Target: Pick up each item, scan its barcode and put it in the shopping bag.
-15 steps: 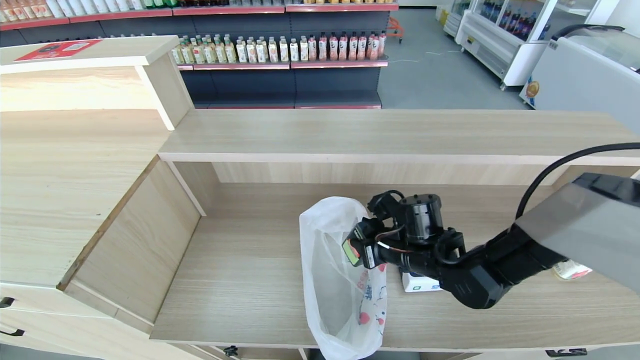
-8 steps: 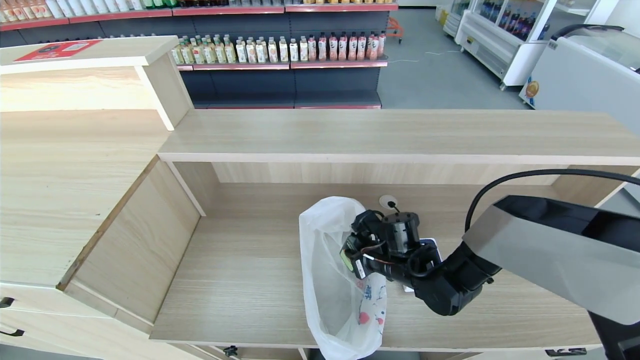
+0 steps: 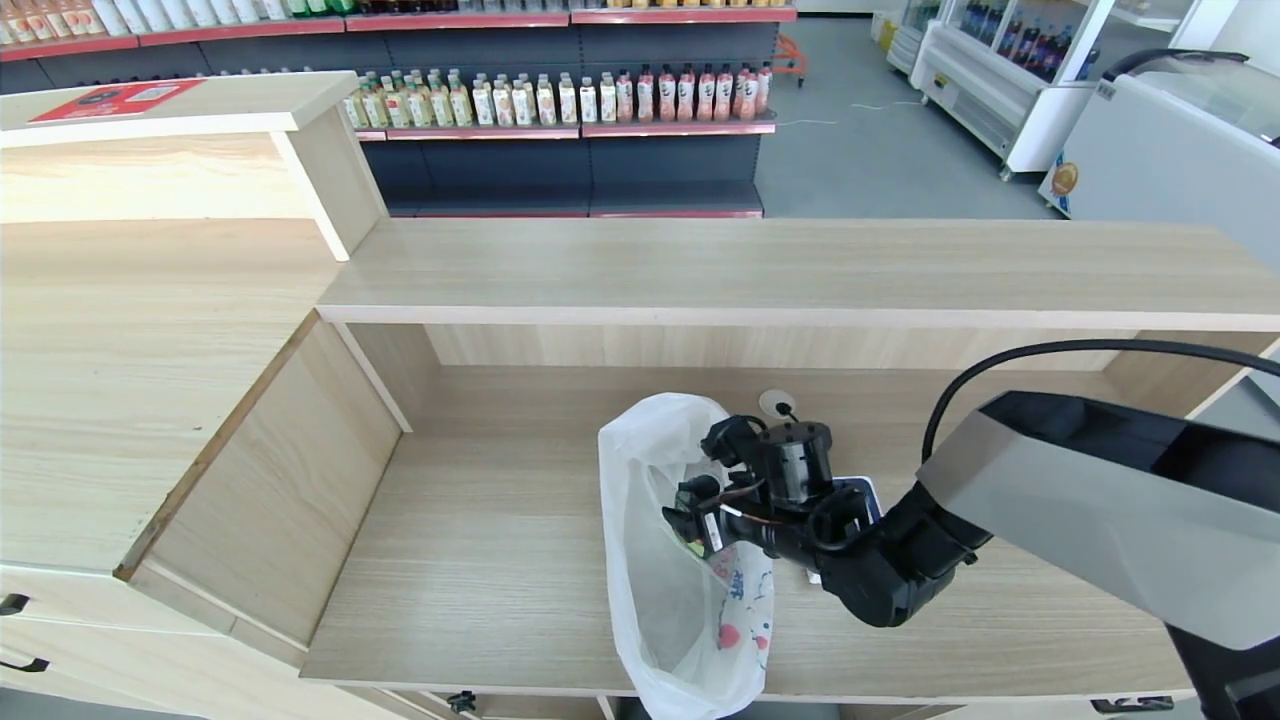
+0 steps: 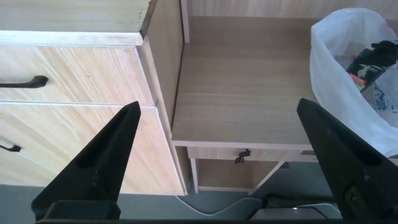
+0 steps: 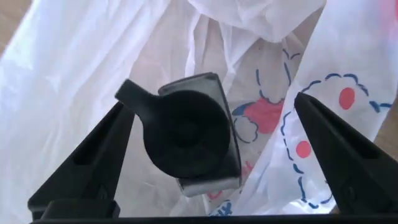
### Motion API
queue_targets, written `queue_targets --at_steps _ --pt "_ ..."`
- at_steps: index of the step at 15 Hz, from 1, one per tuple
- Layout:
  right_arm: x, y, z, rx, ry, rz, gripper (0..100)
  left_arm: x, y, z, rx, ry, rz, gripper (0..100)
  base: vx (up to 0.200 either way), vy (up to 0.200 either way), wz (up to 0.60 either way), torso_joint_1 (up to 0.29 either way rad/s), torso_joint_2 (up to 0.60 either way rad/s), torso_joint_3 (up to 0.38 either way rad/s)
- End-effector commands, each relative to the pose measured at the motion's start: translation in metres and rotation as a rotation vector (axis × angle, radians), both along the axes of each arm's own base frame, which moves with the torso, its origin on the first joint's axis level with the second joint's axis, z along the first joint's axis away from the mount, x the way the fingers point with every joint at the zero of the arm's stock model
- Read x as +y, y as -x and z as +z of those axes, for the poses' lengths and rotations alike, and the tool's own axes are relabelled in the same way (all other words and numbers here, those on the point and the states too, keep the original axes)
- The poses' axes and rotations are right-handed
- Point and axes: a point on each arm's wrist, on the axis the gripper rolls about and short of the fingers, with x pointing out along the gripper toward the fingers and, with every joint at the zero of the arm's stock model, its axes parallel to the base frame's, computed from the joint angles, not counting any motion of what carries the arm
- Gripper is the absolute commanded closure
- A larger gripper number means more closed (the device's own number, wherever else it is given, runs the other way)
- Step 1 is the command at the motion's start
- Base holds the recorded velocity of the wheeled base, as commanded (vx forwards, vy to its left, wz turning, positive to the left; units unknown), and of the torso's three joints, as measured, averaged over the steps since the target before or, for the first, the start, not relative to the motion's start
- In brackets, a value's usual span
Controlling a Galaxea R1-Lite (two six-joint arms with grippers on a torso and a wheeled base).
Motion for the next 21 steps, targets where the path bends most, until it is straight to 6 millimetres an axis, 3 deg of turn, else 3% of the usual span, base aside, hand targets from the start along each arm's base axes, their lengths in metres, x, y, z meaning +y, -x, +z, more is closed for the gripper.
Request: queue_targets --at_steps 1,3,4,6,9,12,19,21 --pt "-0.005 0.006 0.046 -0.016 -0.100 -0.029 0 0.000 0.000 0.000 0.000 0.001 0.000 0 0.000 0.000 0.00 0.000 0.00 0.000" --pt "-0.014 0.021 0.088 0.107 -0.303 -0.131 0 0.000 0.000 0.000 0.000 0.007 0.000 0 0.000 0.000 0.00 0.000 0.00 0.000" --pt "-0.028 0.032 0.117 0.152 -0.389 -0.193 0 0.000 0.000 0.000 0.000 0.007 0.000 0 0.000 0.000 0.00 0.000 0.00 0.000" --pt "-0.068 0.054 0.162 0.151 -0.435 -0.268 0 0.000 0.000 0.000 0.000 0.007 0.000 0 0.000 0.000 0.00 0.000 0.00 0.000" --pt "-0.118 0.100 0.203 0.129 -0.431 -0.333 0 0.000 0.000 0.000 -0.002 0.017 0.000 0 0.000 0.000 0.00 0.000 0.00 0.000" --pt "-0.146 0.125 0.216 0.153 -0.420 -0.382 0 0.000 0.000 0.000 -0.002 0.015 0.002 0 0.000 0.000 0.00 0.000 0.00 0.000" --pt "-0.156 0.153 0.205 0.152 -0.366 -0.368 0 0.000 0.000 0.000 0.000 0.014 0.000 0 0.000 0.000 0.00 0.000 0.00 0.000" --pt "-0.158 0.158 0.201 0.156 -0.345 -0.367 0 0.000 0.000 0.000 0.000 0.014 0.000 0 0.000 -0.200 0.00 0.002 0.00 0.002"
